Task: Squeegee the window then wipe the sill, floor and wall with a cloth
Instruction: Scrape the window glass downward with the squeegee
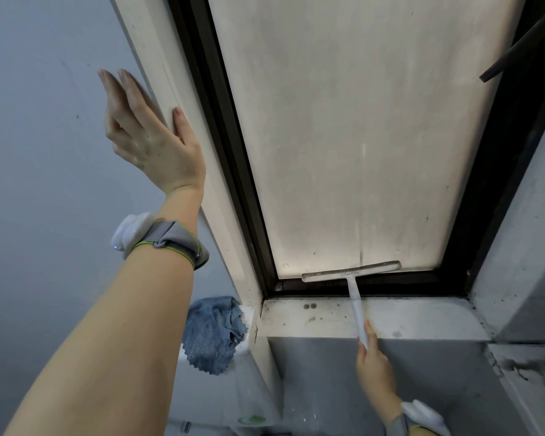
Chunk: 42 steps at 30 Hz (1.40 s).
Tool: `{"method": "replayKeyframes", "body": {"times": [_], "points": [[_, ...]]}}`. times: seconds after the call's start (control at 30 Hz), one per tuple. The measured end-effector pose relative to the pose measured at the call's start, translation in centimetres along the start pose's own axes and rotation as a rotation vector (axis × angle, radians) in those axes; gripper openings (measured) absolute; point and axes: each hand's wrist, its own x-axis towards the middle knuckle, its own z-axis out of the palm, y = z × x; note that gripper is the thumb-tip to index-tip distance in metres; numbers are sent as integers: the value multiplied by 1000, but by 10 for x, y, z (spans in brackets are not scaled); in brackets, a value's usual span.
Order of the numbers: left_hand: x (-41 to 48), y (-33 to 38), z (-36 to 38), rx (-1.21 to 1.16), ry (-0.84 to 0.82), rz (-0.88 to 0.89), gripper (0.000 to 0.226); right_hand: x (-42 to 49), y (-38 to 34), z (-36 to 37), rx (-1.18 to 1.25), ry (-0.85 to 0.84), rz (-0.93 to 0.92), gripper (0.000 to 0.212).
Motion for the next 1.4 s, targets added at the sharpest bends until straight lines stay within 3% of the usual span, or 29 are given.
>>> {"method": "replayKeyframes", "body": {"times": [0.63,1.03,1.4], "points": [[0,1,-3,28,-26,-11,62,-3,-4,-12,-9,-97,9,54],[1,1,-4,24,-41,-10,63,-6,-40,-25,135,1,-187,54],[0,-1,-1,15,-3,6,61,0,-35,-9,-15,-29,-114,59]]}}
